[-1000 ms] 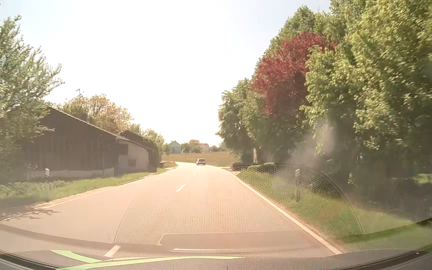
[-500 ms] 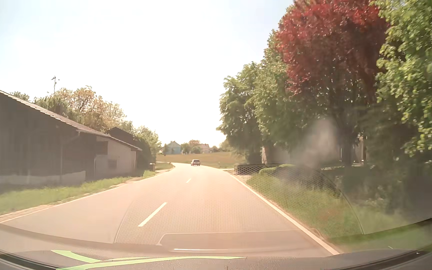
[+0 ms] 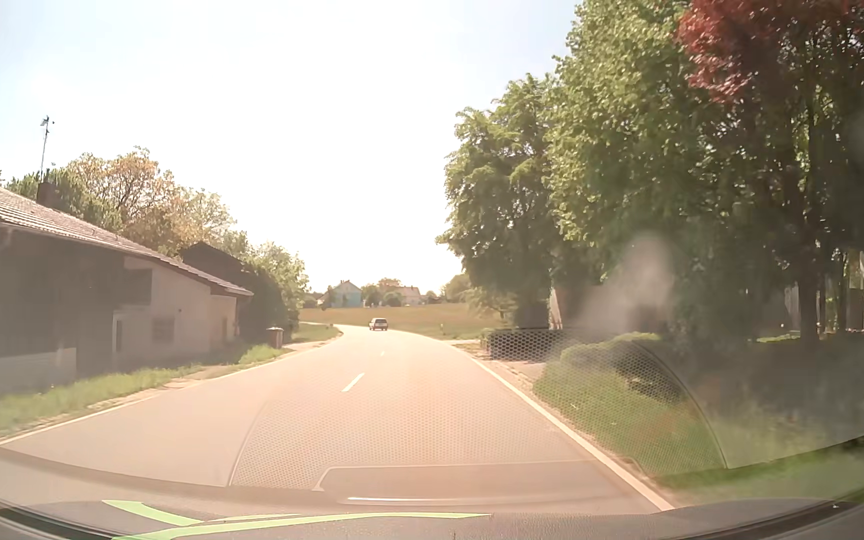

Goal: Follow the waypoints while adhering to traffic rules and regulations

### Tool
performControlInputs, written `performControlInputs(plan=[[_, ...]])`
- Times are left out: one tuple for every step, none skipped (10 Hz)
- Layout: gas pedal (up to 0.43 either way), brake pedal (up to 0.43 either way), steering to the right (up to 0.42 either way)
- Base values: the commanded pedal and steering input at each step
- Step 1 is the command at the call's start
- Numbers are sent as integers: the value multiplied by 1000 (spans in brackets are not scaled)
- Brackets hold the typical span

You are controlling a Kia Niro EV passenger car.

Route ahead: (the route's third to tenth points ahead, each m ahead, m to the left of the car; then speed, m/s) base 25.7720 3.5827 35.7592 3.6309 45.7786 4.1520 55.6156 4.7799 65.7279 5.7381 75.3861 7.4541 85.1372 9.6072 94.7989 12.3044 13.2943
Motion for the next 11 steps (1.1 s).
performControlInputs(plan=[[0, 0, -5], [0, 0, -5], [0, 0, -5], [0, 0, -5], [0, 0, -5], [0, 0, -5], [0, 0, -5], [0, 0, -5], [0, 0, -5], [0, 0, -5], [0, 0, -5]])
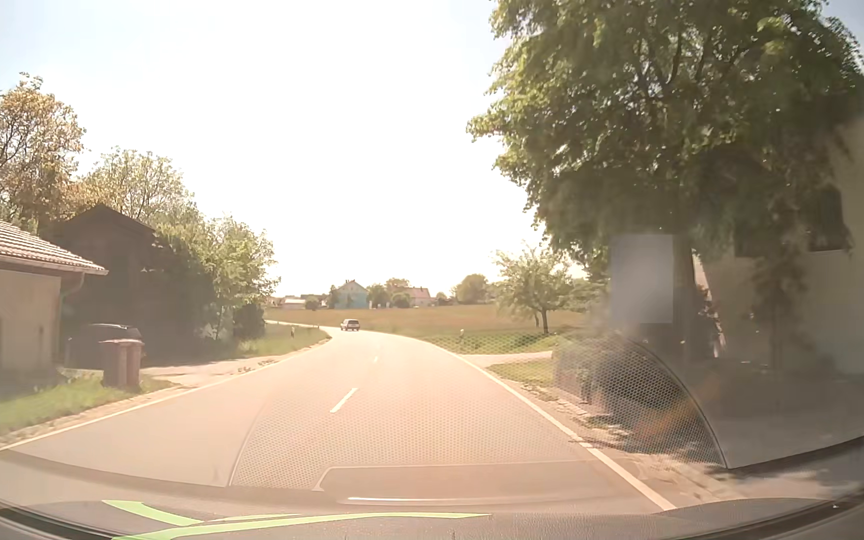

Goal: Follow the waypoints while adhering to traffic rules and regulations

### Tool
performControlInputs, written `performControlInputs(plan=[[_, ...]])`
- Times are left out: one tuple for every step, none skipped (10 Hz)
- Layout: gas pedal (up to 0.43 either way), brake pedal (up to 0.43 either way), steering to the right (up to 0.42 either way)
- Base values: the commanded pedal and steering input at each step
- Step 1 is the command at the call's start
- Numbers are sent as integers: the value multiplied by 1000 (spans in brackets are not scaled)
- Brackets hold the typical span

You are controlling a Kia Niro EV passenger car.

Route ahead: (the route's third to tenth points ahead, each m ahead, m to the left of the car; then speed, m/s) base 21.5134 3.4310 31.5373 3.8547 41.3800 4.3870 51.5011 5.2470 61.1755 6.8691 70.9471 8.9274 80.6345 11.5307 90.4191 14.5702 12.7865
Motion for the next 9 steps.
performControlInputs(plan=[[0, 0, -6], [0, 0, -6], [0, 0, -6], [0, 0, -6], [0, 0, -7], [0, 0, -6], [0, 0, -7], [0, 0, -7], [0, 0, -7]])
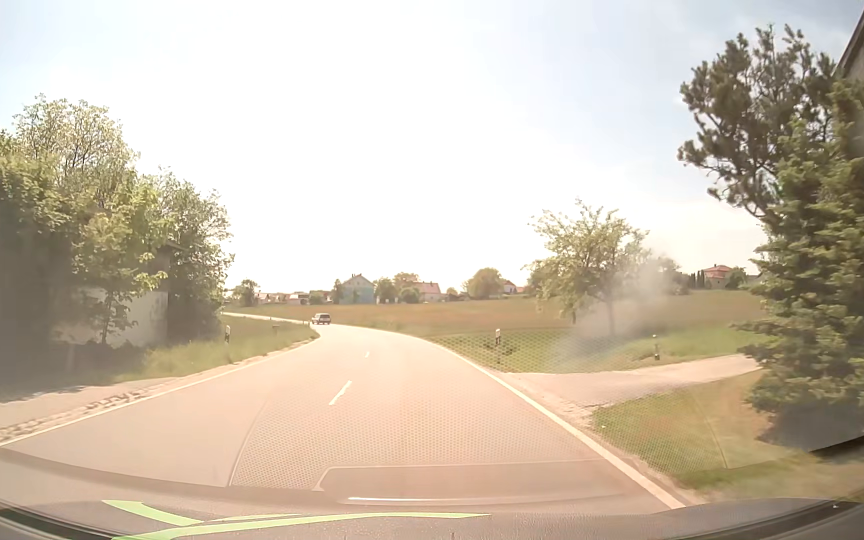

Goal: Follow the waypoints while adhering to traffic rules and regulations

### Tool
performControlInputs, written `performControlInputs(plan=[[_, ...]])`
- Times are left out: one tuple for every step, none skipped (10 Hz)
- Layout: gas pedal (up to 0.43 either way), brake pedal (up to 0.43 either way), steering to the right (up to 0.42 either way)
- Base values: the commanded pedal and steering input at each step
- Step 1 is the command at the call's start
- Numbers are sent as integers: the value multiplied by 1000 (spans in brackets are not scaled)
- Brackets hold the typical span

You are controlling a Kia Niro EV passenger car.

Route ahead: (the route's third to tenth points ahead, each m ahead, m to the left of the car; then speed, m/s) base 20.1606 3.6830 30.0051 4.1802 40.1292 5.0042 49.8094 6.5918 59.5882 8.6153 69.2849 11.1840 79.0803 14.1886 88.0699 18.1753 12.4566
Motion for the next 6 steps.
performControlInputs(plan=[[28, 0, -8], [39, 0, -9], [47, 0, -10], [47, 0, -13], [59, 0, -13], [59, 0, -13]])
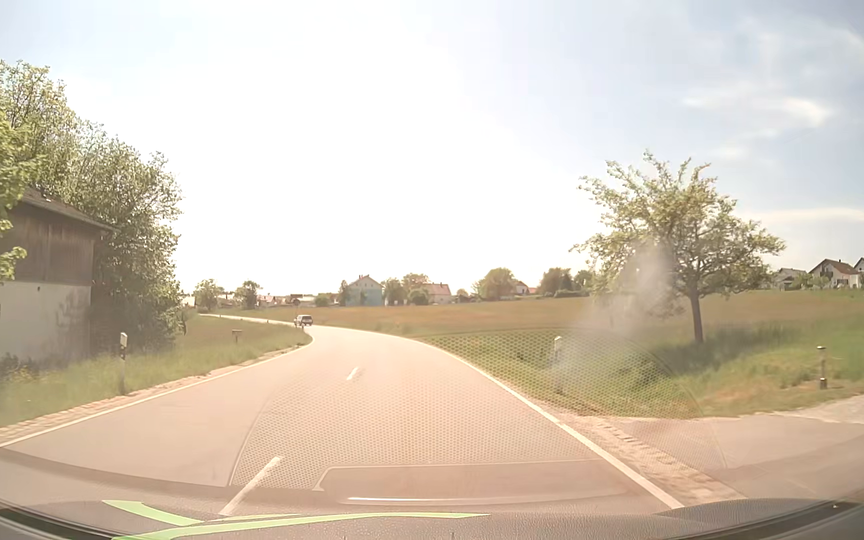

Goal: Follow the waypoints while adhering to traffic rules and regulations

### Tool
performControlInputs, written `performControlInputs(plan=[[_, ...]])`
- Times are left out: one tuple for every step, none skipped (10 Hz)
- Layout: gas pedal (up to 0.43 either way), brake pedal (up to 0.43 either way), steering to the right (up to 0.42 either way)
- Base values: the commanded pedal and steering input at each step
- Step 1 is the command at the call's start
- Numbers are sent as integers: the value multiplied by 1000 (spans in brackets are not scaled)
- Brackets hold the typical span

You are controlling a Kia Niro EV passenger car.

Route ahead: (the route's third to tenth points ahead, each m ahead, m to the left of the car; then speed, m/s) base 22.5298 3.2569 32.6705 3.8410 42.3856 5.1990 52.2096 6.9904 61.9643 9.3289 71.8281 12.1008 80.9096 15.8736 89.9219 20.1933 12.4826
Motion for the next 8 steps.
performControlInputs(plan=[[67, 0, -13], [79, 0, -13], [79, 0, -13], [98, 0, -13], [98, 0, -14], [110, 0, -15], [110, 0, -15], [110, 0, -15]])
